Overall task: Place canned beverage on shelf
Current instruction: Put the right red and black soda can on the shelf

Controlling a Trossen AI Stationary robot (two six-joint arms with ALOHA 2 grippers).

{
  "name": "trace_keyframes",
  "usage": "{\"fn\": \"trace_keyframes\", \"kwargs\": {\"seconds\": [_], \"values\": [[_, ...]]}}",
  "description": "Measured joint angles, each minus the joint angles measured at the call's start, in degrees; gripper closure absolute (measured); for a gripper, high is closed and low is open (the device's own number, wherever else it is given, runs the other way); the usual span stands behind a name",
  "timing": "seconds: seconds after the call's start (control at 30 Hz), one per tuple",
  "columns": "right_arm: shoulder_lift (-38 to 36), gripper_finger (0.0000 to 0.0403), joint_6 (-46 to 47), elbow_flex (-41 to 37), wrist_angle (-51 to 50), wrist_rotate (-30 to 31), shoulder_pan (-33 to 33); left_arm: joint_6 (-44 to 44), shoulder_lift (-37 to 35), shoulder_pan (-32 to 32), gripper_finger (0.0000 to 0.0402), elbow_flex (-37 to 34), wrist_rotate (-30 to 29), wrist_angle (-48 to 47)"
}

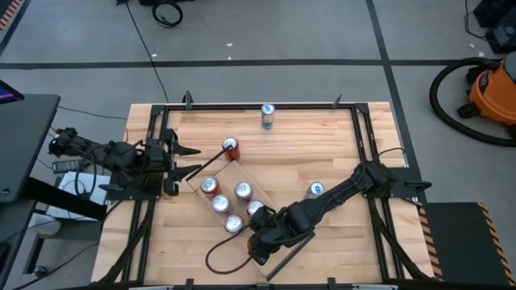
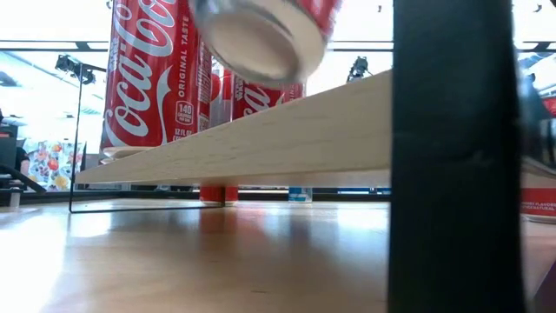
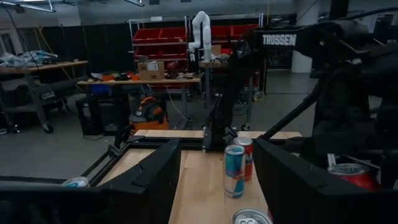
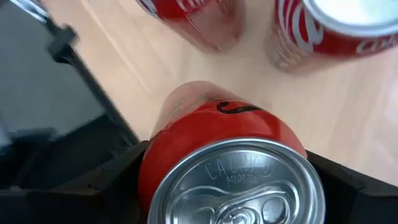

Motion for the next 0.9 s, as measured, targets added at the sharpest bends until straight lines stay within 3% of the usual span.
{"fn": "trace_keyframes", "kwargs": {"seconds": [0.3, 0.9], "values": [[5.1, 0.0072, -0.6, 5.1, -11.8, -0.5, -0.1, -0.9, 0.0, 0.0, 0.0192, 0.0, 0.0, 0.0], [5.3, 0.0052, -2.0, 5.0, -9.1, -0.6, 0.2, -1.7, 0.0, 0.0, 0.0191, 0.0, 0.0, -0.9]]}}
